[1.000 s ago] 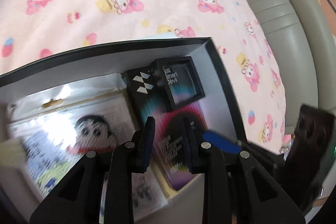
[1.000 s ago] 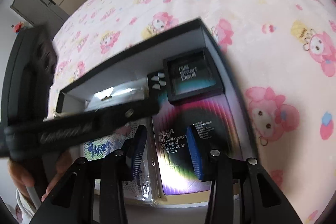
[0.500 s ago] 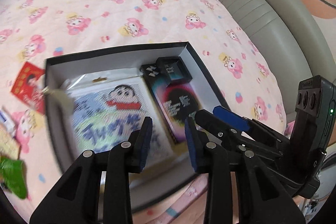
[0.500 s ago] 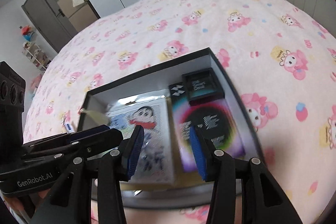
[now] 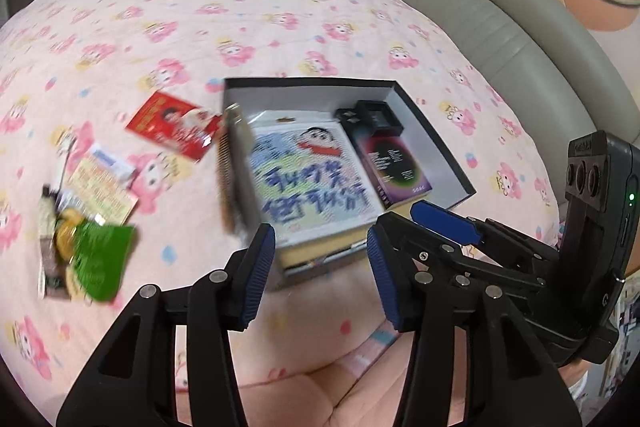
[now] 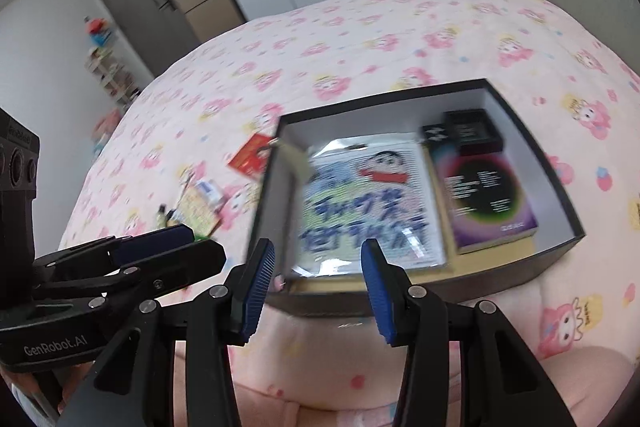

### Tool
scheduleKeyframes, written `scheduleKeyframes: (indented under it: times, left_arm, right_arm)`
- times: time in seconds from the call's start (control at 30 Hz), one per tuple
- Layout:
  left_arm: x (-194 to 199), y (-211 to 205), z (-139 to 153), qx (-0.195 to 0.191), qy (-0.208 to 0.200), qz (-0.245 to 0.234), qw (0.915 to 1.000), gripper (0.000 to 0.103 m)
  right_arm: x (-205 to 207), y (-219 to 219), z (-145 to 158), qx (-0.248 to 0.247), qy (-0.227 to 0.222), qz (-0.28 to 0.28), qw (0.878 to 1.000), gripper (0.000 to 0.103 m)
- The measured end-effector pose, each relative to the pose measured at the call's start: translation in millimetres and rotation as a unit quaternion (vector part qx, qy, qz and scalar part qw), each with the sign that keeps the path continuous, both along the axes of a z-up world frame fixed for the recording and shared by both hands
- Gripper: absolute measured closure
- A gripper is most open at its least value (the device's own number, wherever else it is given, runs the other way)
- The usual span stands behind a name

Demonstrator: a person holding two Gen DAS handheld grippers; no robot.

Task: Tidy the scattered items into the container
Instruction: 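Grasp the wooden comb with the tied tassel using the left gripper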

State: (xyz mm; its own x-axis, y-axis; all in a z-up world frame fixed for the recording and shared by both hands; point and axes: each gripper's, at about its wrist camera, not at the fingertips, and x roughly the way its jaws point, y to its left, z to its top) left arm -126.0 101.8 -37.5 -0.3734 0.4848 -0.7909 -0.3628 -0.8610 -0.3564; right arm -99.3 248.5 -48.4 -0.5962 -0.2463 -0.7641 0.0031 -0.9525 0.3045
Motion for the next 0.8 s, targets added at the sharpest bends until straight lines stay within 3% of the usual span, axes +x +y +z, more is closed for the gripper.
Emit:
scheduleKeyframes:
  times: [0.23,0.37,0.57,0.8]
  left_arm:
    - [5,-46,-8,0.014,-0.001,0.037,0.9992,0.053]
    - [1,-60,-14,0.015,0.002,0.044,0.9989,0.053]
    - [-28,-71,-32,0.01,-0.01,0.053,0.9985,0.054]
    - [-76,-60,-66,0.013,-0.047,0.049,0.9976,0.054]
  right_arm:
    - [-3,-44,-7,-0.004,0.004,0.043,0.999,0.062]
    - [-11,-54,-18,0.003,-0.006,0.04,0.999,0.062]
    - [-35,-64,-18,0.014,-0.006,0.056,0.998,0.062]
    - [-90,-61,-29,0.027,-0.017,0.066,0.997,0.062]
